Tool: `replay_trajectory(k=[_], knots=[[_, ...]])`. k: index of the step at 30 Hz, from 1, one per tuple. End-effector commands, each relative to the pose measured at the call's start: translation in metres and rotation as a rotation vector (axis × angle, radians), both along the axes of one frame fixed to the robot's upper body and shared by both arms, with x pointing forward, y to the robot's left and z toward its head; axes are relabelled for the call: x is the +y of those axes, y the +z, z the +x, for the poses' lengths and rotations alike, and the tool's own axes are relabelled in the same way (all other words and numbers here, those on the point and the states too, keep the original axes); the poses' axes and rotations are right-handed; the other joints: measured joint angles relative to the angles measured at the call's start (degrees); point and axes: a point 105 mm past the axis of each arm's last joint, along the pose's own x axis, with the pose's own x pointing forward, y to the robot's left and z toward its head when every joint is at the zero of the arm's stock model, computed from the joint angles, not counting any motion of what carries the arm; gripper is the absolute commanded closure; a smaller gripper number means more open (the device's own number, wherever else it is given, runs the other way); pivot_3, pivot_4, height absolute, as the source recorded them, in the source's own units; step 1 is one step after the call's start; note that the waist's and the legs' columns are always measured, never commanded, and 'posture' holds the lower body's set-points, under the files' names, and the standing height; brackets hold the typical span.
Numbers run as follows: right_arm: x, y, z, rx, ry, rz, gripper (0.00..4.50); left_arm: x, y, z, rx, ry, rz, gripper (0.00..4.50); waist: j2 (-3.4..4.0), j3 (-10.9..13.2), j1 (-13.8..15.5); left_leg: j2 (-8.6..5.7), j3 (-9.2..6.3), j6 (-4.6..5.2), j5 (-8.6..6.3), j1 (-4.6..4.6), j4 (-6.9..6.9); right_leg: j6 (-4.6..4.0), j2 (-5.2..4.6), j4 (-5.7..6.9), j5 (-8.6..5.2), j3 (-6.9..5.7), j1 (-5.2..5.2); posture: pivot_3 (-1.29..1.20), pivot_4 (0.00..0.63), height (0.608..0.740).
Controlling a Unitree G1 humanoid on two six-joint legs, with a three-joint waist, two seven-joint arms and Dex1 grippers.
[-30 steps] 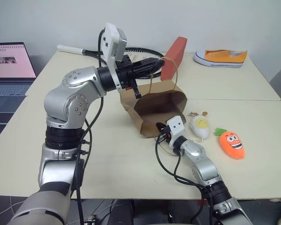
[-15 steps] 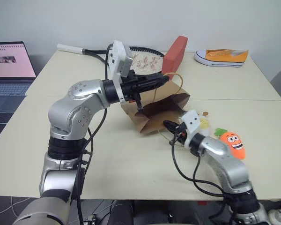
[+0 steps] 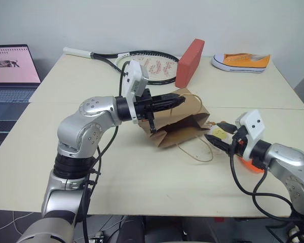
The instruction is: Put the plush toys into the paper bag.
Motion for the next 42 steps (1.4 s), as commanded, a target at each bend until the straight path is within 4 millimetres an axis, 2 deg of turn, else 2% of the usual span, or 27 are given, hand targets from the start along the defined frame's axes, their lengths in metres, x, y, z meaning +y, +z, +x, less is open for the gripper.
replay_trajectory(k=[1, 3, 6, 11, 12, 14, 18, 22, 24, 28, 33, 37, 39, 42], knots=[[-0.007, -0.01, 0.002, -0.006, -0.023, -0.095, 0.4, 0.007, -0.009, -0.001, -0.022, 0.009, 0.048, 4.5, 0.0, 0.0, 0.0, 0.0, 0.01, 0.0, 0.0, 0.01, 0.0, -0.01, 0.0, 0.01, -0.01, 0.01, 0.0, 0.0, 0.15, 0.74], [-0.012, -0.019, 0.003, 0.008, -0.039, -0.151, 0.4, 0.012, -0.016, 0.001, -0.011, 0.028, 0.067, 4.5, 0.0, 0.0, 0.0, 0.0, 0.02, 0.0, 0.0, 0.01, 0.0, -0.01, 0.0, 0.01, -0.01, 0.01, -0.01, 0.0, 0.15, 0.74], [-0.015, -0.029, 0.006, 0.016, -0.05, -0.19, 0.4, 0.014, -0.017, 0.0, -0.001, 0.042, 0.053, 4.5, -0.02, 0.0, 0.2, 0.0, 0.01, 0.0, 0.0, -0.05, 0.02, -0.02, 0.0, 0.0, -0.01, 0.0, -0.03, 0.0, 0.15, 0.74], [-0.019, -0.036, 0.018, -0.016, -0.084, -0.241, 0.4, 0.014, -0.024, -0.003, 0.033, 0.041, 0.048, 4.5, -0.03, 0.0, 0.3, -0.01, 0.01, 0.0, 0.0, -0.06, 0.03, -0.02, 0.0, -0.03, -0.01, 0.01, -0.03, 0.0, 0.15, 0.74], [-0.018, -0.037, 0.02, -0.021, -0.086, -0.245, 0.56, 0.016, -0.027, -0.003, 0.037, 0.048, 0.057, 4.5, -0.03, 0.0, 0.3, 0.0, 0.01, 0.0, 0.0, -0.06, 0.03, -0.02, 0.0, -0.02, -0.01, 0.01, -0.03, 0.0, 0.15, 0.74], [-0.018, -0.039, 0.024, -0.031, -0.091, -0.256, 0.95, 0.02, -0.03, -0.001, 0.04, 0.07, 0.064, 4.5, -0.03, 0.0, 0.3, 0.01, 0.01, 0.0, 0.0, -0.04, 0.02, -0.02, 0.0, -0.01, -0.01, 0.0, -0.03, 0.0, 0.15, 0.74], [-0.02, -0.038, 0.029, -0.068, -0.097, -0.289, 2.36, 0.022, -0.024, 0.0, 0.05, 0.085, 0.028, 4.5, -0.03, 0.0, 0.4, 0.02, -0.01, 0.0, 0.0, -0.04, 0.02, -0.02, 0.01, -0.01, -0.01, -0.02, -0.03, 0.0, 0.15, 0.74], [-0.023, -0.032, 0.032, -0.104, -0.09, -0.304, 3.77, 0.015, -0.023, -0.006, 0.062, 0.051, 0.019, 4.5, -0.04, 0.0, 0.3, 0.0, 0.0, 0.0, 0.0, -0.05, 0.02, -0.02, 0.0, -0.03, -0.01, -0.01, -0.03, 0.0, 0.15, 0.74], [-0.023, -0.023, 0.03, -0.083, -0.084, -0.231, 4.39, 0.012, -0.019, -0.007, 0.065, 0.037, 0.004, 4.5, -0.04, 0.0, 0.3, 0.01, 0.0, 0.0, 0.0, -0.04, 0.02, -0.02, 0.0, -0.02, -0.01, -0.01, -0.03, 0.0, 0.15, 0.74], [-0.026, -0.006, 0.022, -0.058, -0.043, -0.176, 4.47, 0.009, -0.015, -0.008, 0.071, 0.027, -0.012, 4.5, -0.04, 0.0, 0.3, 0.01, -0.02, 0.0, 0.0, -0.06, 0.02, -0.01, 0.0, 0.0, -0.01, -0.01, -0.03, 0.0, 0.15, 0.74], [-0.022, 0.016, -0.013, 0.037, 0.141, -0.151, 4.47, 0.004, -0.011, -0.006, 0.08, 0.021, -0.035, 4.5, -0.02, 0.1, 0.5, -0.01, -0.04, 0.0, 0.0, -0.08, 0.02, 0.01, 0.0, -0.02, -0.01, -0.03, -0.02, 0.0, 0.15, 0.74], [-0.002, 0.023, -0.045, 0.111, 0.323, -0.137, 4.47, 0.0, -0.008, -0.006, 0.085, 0.003, -0.053, 4.5, -0.06, 0.1, 0.6, 0.0, -0.05, 0.0, -0.01, -0.08, 0.01, 0.03, 0.0, -0.03, -0.04, -0.05, 0.0, 0.0, 0.15, 0.74], [0.008, 0.023, -0.048, 0.107, 0.353, -0.115, 4.47, -0.003, -0.007, -0.007, 0.085, -0.01, -0.056, 4.5, -0.07, 0.1, 0.4, 0.01, -0.03, 0.0, -0.01, -0.07, 0.02, 0.03, 0.0, -0.03, -0.04, -0.05, 0.0, 0.0, 0.15, 0.74], [0.026, 0.022, -0.04, 0.068, 0.354, -0.062, 4.47, -0.007, -0.004, -0.008, 0.085, -0.036, -0.061, 4.5, -0.08, 0.1, 0.2, 0.03, 0.02, 0.0, -0.01, -0.04, 0.1, 0.02, 0.0, -0.03, -0.04, -0.03, 0.01, 0.0, 0.15, 0.74]])
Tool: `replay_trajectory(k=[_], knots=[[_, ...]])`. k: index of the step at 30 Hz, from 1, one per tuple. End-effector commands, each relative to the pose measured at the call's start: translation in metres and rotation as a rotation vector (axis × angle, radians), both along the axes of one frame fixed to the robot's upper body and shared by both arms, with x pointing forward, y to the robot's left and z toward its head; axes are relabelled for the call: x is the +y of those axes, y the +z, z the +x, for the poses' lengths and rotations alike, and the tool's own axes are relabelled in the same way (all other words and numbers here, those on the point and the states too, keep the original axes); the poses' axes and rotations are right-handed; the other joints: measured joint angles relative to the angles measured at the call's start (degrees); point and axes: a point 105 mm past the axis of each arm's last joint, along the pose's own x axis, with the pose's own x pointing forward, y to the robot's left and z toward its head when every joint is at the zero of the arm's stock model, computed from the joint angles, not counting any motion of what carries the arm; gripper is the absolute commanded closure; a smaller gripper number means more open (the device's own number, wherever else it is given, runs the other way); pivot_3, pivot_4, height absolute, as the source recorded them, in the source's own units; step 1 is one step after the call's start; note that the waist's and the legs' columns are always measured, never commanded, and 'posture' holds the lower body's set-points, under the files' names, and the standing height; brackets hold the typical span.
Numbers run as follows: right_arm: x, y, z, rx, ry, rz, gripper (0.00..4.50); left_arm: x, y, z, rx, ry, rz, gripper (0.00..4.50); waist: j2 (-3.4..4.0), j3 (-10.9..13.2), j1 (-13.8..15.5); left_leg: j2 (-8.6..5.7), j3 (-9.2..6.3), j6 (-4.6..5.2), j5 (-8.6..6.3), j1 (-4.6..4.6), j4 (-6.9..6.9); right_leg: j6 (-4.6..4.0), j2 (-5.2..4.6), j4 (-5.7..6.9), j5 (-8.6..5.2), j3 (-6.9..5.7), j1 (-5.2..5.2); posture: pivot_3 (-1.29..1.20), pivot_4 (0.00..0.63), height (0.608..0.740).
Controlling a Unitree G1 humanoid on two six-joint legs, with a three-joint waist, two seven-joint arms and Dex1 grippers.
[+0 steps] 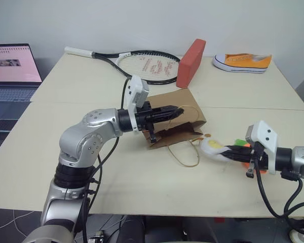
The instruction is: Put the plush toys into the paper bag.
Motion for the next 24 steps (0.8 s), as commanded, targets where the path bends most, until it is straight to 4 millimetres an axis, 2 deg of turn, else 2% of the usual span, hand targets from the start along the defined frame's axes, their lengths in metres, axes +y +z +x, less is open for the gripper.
replay_trajectory(k=[1, 6, 11, 19, 24], knots=[[0.02, 0.003, 0.007, -0.059, 0.015, 0.04, 4.47, -0.006, 0.013, -0.006, -0.038, -0.045, -0.027, 4.5, 0.0, 0.0, 0.1, 0.02, 0.02, 0.0, 0.0, 0.0, 0.02, -0.01, 0.0, -0.01, 0.0, -0.01, 0.0, 0.0, 0.15, 0.74], [0.047, -0.011, 0.039, -0.141, -0.043, 0.049, 4.47, -0.009, 0.013, -0.01, -0.043, -0.08, -0.012, 4.5, -0.02, 0.0, 0.1, 0.0, 0.01, 0.0, 0.0, -0.02, 0.03, -0.02, 0.0, -0.03, -0.01, 0.01, -0.01, 0.0, 0.15, 0.74], [0.065, -0.017, 0.069, -0.236, -0.121, 0.047, 4.47, -0.007, 0.014, -0.01, -0.046, -0.084, -0.009, 4.5, -0.01, 0.0, 0.1, -0.04, -0.05, -0.01, 0.0, -0.07, -0.11, 0.0, 0.0, 0.01, 0.0, 0.0, -0.1, 0.0, 0.15, 0.74], [0.077, -0.018, 0.11, -0.406, -0.28, 0.04, 4.47, -0.006, 0.016, -0.011, -0.036, -0.084, -0.017, 4.5, 0.0, 0.0, 0.1, -0.03, -0.04, -0.01, 0.0, -0.08, -0.23, 0.25, 0.01, 0.05, 0.15, 0.0, -0.19, 0.0, 0.15, 0.74], [0.077, -0.014, 0.12, -0.471, -0.362, 0.087, 4.47, -0.004, 0.016, -0.011, -0.011, -0.081, -0.025, 4.5, 0.0, 0.0, 0.1, -0.03, -0.06, -0.01, 0.0, -0.06, -0.25, 0.25, 0.01, 0.09, 0.15, 0.0, -0.21, 0.0, 0.15, 0.74]])
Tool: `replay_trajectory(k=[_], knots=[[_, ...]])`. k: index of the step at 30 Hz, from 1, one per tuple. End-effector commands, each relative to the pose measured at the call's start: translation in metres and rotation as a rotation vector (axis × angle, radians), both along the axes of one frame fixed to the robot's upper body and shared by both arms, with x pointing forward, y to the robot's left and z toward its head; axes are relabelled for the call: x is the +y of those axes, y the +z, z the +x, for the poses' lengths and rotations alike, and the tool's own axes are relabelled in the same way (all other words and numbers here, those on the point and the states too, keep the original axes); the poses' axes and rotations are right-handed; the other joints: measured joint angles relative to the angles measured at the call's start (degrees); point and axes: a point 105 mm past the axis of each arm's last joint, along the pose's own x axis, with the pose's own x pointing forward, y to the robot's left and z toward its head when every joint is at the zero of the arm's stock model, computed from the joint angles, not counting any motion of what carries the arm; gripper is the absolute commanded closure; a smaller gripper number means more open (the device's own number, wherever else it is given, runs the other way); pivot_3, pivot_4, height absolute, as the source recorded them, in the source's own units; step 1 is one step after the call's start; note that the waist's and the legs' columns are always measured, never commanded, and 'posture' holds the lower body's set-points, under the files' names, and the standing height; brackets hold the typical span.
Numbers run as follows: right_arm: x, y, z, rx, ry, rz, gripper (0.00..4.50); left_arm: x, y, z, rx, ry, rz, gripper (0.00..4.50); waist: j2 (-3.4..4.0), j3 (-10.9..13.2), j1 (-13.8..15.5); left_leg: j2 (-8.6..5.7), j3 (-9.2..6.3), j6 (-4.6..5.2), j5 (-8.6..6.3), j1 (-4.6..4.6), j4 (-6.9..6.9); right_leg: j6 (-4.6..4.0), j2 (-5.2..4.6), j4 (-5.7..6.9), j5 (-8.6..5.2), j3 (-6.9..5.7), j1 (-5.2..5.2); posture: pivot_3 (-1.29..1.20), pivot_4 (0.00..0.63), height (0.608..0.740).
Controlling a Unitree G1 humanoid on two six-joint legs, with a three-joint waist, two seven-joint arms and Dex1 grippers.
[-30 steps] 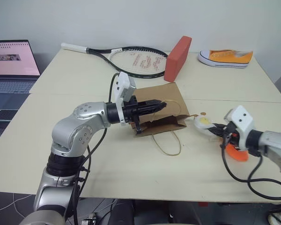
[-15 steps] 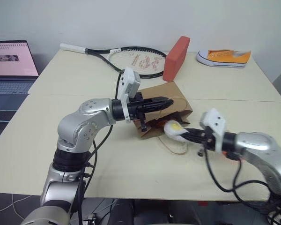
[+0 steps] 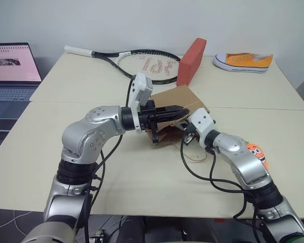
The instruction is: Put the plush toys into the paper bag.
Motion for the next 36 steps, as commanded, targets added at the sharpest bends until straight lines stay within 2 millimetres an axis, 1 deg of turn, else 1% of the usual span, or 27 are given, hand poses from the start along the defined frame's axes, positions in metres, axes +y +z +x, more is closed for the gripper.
replay_trajectory(k=[1, 5, 6, 7, 10, 11, 14, 15, 17, 20, 23, 24, 26, 29, 30, 32, 33, 36], knots=[[-0.002, 0.021, 0.006, -0.115, -0.048, 0.038, 4.47, 0.003, 0.012, -0.004, -0.032, -0.007, -0.027, 4.5, 0.0, 0.0, 0.0, 0.0, 0.0, 0.0, 0.0, 0.0, -0.01, 0.0, 0.0, 0.0, 0.0, 0.0, -0.01, 0.0, 0.15, 0.74], [0.0, 0.015, 0.006, -0.096, -0.043, 0.06, 3.37, 0.004, 0.017, 0.001, -0.017, 0.019, -0.057, 4.5, 0.0, 0.0, 0.0, 0.0, 0.0, 0.0, 0.0, 0.0, -0.02, 0.0, 0.0, 0.0, 0.0, 0.0, -0.01, 0.0, 0.15, 0.74], [0.001, 0.014, 0.005, -0.094, -0.039, 0.063, 2.93, 0.004, 0.018, 0.001, -0.014, 0.023, -0.061, 4.5, 0.0, 0.0, 0.0, 0.0, 0.0, 0.0, 0.0, 0.0, -0.02, 0.0, 0.0, 0.01, 0.0, 0.01, -0.01, 0.0, 0.15, 0.74], [0.001, 0.014, 0.004, -0.093, -0.033, 0.064, 2.64, 0.004, 0.018, 0.003, -0.01, 0.029, -0.063, 4.5, 0.0, 0.0, 0.0, 0.0, 0.0, 0.0, 0.0, 0.0, -0.02, 0.0, 0.0, 0.01, 0.0, 0.0, -0.01, 0.0, 0.15, 0.74], [0.001, 0.014, 0.0, -0.091, -0.018, 0.065, 1.52, 0.005, 0.019, 0.006, 0.003, 0.049, -0.071, 4.5, 0.0, 0.0, 0.0, 0.0, 0.0, 0.0, 0.0, 0.01, -0.01, 0.0, 0.0, 0.01, 0.0, 0.0, -0.01, 0.0, 0.15, 0.74], [0.0, 0.014, -0.001, -0.093, -0.014, 0.064, 1.22, 0.005, 0.019, 0.008, 0.008, 0.056, -0.075, 4.5, 0.0, 0.0, 0.0, 0.0, 0.0, 0.0, 0.0, 0.01, -0.02, 0.0, 0.0, 0.01, 0.0, 0.0, -0.01, 0.0, 0.15, 0.74], [-0.003, 0.018, -0.005, -0.11, 0.007, 0.05, 0.08, 0.005, 0.02, 0.012, 0.013, 0.077, -0.083, 4.5, 0.0, 0.0, 0.0, 0.0, 0.0, 0.0, 0.0, 0.01, -0.02, 0.0, 0.0, 0.01, 0.0, 0.0, -0.01, 0.0, 0.15, 0.74], [-0.004, 0.02, -0.007, -0.119, 0.018, 0.042, 0.01, 0.005, 0.021, 0.014, 0.015, 0.086, -0.088, 4.5, 0.0, 0.0, 0.0, -0.01, 0.0, 0.0, 0.0, 0.01, -0.01, 0.0, 0.0, 0.01, 0.01, 0.01, 0.0, 0.0, 0.15, 0.74], [-0.006, 0.024, -0.015, -0.125, 0.062, 0.029, 0.01, 0.005, 0.022, 0.017, 0.017, 0.098, -0.092, 4.5, 0.0, 0.0, 0.0, -0.01, 0.0, 0.0, 0.0, 0.01, -0.01, 0.01, 0.0, 0.01, 0.01, 0.01, 0.0, 0.0, 0.15, 0.74], [-0.01, 0.035, -0.032, -0.112, 0.159, 0.044, 0.01, 0.004, 0.02, 0.018, 0.021, 0.102, -0.088, 4.5, 0.0, 0.0, 0.0, -0.01, -0.01, 0.0, 0.0, 0.0, -0.04, 0.01, 0.0, 0.0, 0.0, 0.0, 0.0, 0.0, 0.15, 0.74], [-0.028, 0.045, -0.048, -0.059, 0.193, 0.054, 0.01, 0.003, 0.019, 0.017, 0.028, 0.102, -0.092, 4.5, 0.0, 0.0, 0.1, -0.01, -0.01, 0.0, 0.0, 0.0, -0.05, 0.01, -0.01, 0.0, 0.0, 0.0, 0.0, 0.0, 0.15, 0.74], [-0.037, 0.046, -0.058, -0.018, 0.223, 0.03, 0.01, 0.002, 0.018, 0.017, 0.031, 0.101, -0.093, 4.5, 0.0, 0.0, 0.1, -0.01, -0.01, 0.0, 0.0, 0.0, -0.04, 0.01, -0.01, 0.0, 0.0, 0.0, 0.01, 0.0, 0.15, 0.74], [-0.048, 0.048, -0.072, 0.037, 0.26, -0.003, 0.01, 0.002, 0.017, 0.017, 0.034, 0.1, -0.095, 4.5, -0.01, 0.0, 0.3, -0.04, -0.03, 0.0, 0.0, 0.0, -0.04, 0.01, -0.02, -0.01, 0.0, -0.01, 0.04, 0.0, 0.15, 0.74], [-0.074, 0.054, -0.092, 0.117, 0.263, -0.016, 0.01, 0.001, 0.015, 0.016, 0.039, 0.095, -0.093, 4.5, -0.01, 0.0, 0.3, -0.04, -0.03, 0.0, 0.0, 0.01, -0.02, 0.01, -0.02, -0.05, -0.01, 0.0, 0.08, 0.0, 0.15, 0.74], [-0.087, 0.054, -0.094, 0.138, 0.222, -0.014, 0.01, 0.001, 0.014, 0.016, 0.041, 0.092, -0.092, 4.5, -0.01, 0.0, 0.3, -0.03, -0.03, 0.0, 0.0, 0.01, -0.02, 0.01, -0.02, -0.05, -0.01, -0.01, 0.08, 0.0, 0.15, 0.74], [-0.115, 0.052, -0.089, 0.147, 0.094, -0.026, 0.01, -0.001, 0.013, 0.014, 0.045, 0.08, -0.094, 4.5, -0.02, 0.0, 0.2, -0.03, -0.02, 0.0, 0.0, 0.02, -0.01, 0.01, -0.02, -0.05, -0.02, -0.01, 0.09, 0.0, 0.15, 0.74], [-0.125, 0.051, -0.088, 0.148, 0.046, -0.03, 0.01, -0.001, 0.012, 0.014, 0.046, 0.074, -0.093, 4.5, -0.02, 0.0, 0.2, -0.03, 0.0, 0.0, 0.0, 0.02, 0.01, -0.02, -0.02, -0.05, -0.04, 0.0, 0.1, 0.0, 0.15, 0.74], [-0.159, 0.03, -0.091, 0.23, -0.098, -0.068, 0.01, -0.004, 0.008, 0.01, 0.044, 0.059, -0.082, 4.5, -0.01, 0.0, 0.2, -0.03, 0.04, 0.0, 0.0, 0.02, 0.08, -0.27, -0.02, -0.04, -0.18, 0.04, 0.11, 0.0, 0.15, 0.74]])
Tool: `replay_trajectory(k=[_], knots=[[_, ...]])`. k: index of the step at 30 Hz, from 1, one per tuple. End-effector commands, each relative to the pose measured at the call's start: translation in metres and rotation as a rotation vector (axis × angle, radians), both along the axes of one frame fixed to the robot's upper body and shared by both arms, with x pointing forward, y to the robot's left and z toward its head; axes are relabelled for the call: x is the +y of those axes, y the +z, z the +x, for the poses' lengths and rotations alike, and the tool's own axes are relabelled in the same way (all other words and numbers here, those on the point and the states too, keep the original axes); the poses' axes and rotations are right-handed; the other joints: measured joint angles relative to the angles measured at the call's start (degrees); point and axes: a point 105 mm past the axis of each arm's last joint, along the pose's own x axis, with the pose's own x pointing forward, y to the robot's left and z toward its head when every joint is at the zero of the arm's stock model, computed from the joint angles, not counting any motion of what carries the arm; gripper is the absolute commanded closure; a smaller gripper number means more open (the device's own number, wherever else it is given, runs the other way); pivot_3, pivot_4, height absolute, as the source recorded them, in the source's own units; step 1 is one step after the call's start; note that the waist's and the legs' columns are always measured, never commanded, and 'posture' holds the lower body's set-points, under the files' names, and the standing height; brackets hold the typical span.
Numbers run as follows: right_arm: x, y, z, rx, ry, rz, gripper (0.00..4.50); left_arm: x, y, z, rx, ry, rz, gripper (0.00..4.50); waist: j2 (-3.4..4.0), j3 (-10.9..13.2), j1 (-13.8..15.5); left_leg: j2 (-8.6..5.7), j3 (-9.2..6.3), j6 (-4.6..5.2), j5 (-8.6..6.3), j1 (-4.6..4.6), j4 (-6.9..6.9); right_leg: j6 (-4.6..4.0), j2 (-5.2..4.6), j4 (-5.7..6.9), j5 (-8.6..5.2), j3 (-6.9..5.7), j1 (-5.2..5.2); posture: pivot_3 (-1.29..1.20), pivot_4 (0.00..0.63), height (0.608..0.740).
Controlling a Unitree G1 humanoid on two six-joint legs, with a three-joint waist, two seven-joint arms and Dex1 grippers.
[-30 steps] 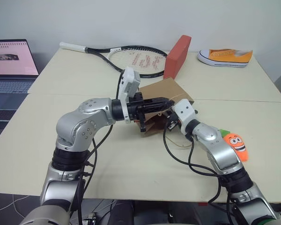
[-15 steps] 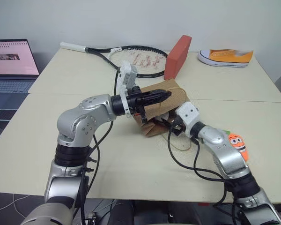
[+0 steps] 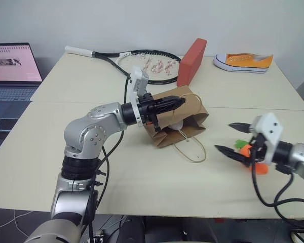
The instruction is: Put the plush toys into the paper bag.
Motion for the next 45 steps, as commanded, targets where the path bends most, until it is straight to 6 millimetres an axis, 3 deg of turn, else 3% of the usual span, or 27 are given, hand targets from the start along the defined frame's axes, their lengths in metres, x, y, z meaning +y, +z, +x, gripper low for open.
replay_trajectory(k=[1, 4, 10, 11, 13, 24, 30, 37, 45], knots=[[-0.034, -0.012, -0.004, 0.044, -0.138, -0.063, 0.01, -0.006, 0.004, -0.01, -0.048, -0.039, -0.005, 4.5, 0.0, 0.0, 0.1, 0.0, -0.01, 0.0, 0.0, 0.0, 0.0, -0.01, 0.0, 0.0, 0.0, 0.0, 0.01, 0.0, 0.15, 0.74], [-0.054, -0.028, -0.008, 0.107, -0.252, -0.062, 0.01, -0.008, 0.004, -0.011, -0.044, -0.044, -0.016, 4.5, 0.0, 0.0, 0.0, 0.0, 0.0, 0.0, 0.0, -0.01, 0.02, 0.0, 0.0, 0.0, 0.0, 0.01, 0.01, 0.0, 0.15, 0.74], [-0.071, -0.049, -0.012, 0.194, -0.345, -0.04, 0.01, -0.01, 0.0, -0.015, -0.045, -0.051, -0.013, 4.5, 0.0, 0.0, -0.1, 0.0, 0.03, 0.0, 0.0, 0.01, 0.08, 0.01, 0.0, 0.03, 0.01, 0.06, 0.03, 0.0, 0.15, 0.74], [-0.073, -0.051, -0.01, 0.197, -0.357, -0.042, 0.17, -0.01, 0.0, -0.016, -0.046, -0.051, -0.013, 4.5, 0.0, 0.0, -0.1, 0.0, 0.03, 0.0, 0.0, 0.01, 0.1, 0.01, 0.0, 0.02, 0.01, 0.06, 0.04, 0.0, 0.15, 0.74], [-0.075, -0.054, -0.008, 0.202, -0.369, -0.044, 0.63, -0.01, 0.0, -0.015, -0.048, -0.047, -0.016, 4.5, 0.0, 0.0, -0.1, -0.01, 0.03, 0.0, 0.0, 0.0, 0.14, 0.01, 0.0, 0.02, 0.01, 0.06, 0.05, 0.0, 0.15, 0.74], [-0.059, -0.053, -0.003, 0.187, -0.293, -0.036, 4.48, -0.004, 0.003, -0.013, -0.055, -0.026, -0.023, 4.5, 0.0, 0.0, -0.1, -0.02, 0.01, 0.0, 0.0, 0.01, 0.17, 0.01, 0.0, 0.0, 0.0, 0.06, 0.1, 0.0, 0.15, 0.74], [-0.022, -0.034, 0.0, 0.146, -0.129, -0.016, 4.48, 0.001, 0.008, -0.01, -0.068, -0.021, -0.024, 4.5, 0.0, 0.0, -0.1, -0.01, 0.01, 0.0, 0.0, 0.02, 0.18, 0.01, 0.01, 0.02, 0.0, 0.06, 0.1, 0.0, 0.15, 0.74], [0.042, -0.01, -0.008, 0.136, 0.111, 0.07, 4.48, 0.007, 0.02, -0.003, -0.088, -0.013, -0.035, 4.5, 0.0, 0.0, -0.1, -0.02, -0.03, 0.0, 0.0, -0.01, 0.16, 0.03, 0.01, -0.02, 0.01, 0.02, 0.1, 0.0, 0.15, 0.74], [0.089, -0.007, 0.031, 0.039, 0.074, 0.168, 4.48, 0.002, 0.022, -0.01, -0.091, -0.059, -0.034, 4.5, 0.0, 0.0, -0.1, -0.02, -0.06, -0.01, 0.0, -0.02, 0.13, 0.03, 0.0, -0.02, 0.01, 0.0, 0.07, 0.0, 0.15, 0.74]])
